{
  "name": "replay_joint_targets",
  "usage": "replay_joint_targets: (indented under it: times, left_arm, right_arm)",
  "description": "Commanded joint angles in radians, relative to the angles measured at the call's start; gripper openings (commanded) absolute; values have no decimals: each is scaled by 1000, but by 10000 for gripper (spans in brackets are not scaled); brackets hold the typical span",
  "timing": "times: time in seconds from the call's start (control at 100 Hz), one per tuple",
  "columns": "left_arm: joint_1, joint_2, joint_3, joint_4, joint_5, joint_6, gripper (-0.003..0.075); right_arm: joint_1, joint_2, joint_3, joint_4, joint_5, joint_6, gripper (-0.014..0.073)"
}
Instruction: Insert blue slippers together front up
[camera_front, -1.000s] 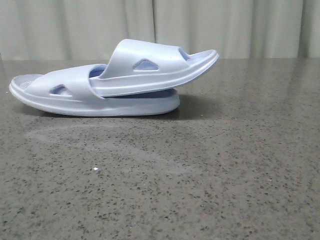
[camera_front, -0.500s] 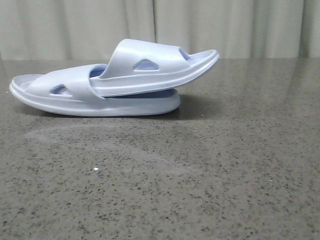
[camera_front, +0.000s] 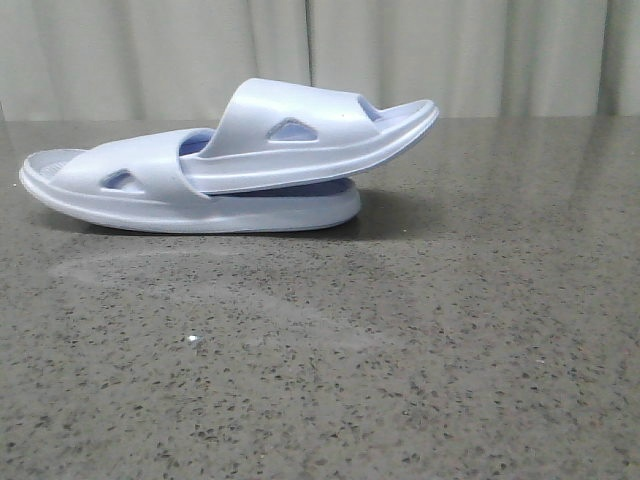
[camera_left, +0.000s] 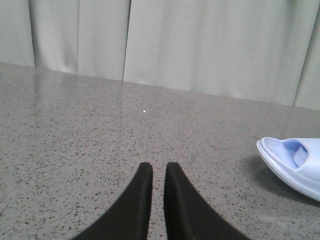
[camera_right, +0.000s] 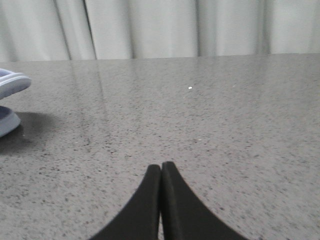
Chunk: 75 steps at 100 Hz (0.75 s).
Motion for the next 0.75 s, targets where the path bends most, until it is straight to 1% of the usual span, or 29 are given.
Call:
replay_joint_targets:
  times: [0.0,0.13,0.32,0.74]
  left_arm:
    - [2,-29,9,2,-81,1,15]
    - [2,-27,9,2,-81,1,15]
    - [2,-27,9,2,-81,1,15]
    - [2,-27,9,2,-81,1,15]
  right_arm:
    - [-47,-66,20,-29,31,3,-79]
    - [-78,-50,20,-29,32,3,-79]
    - [-78,-50,20,-29,-4,3,-79]
    - [-78,-50,20,-29,-5,3,-79]
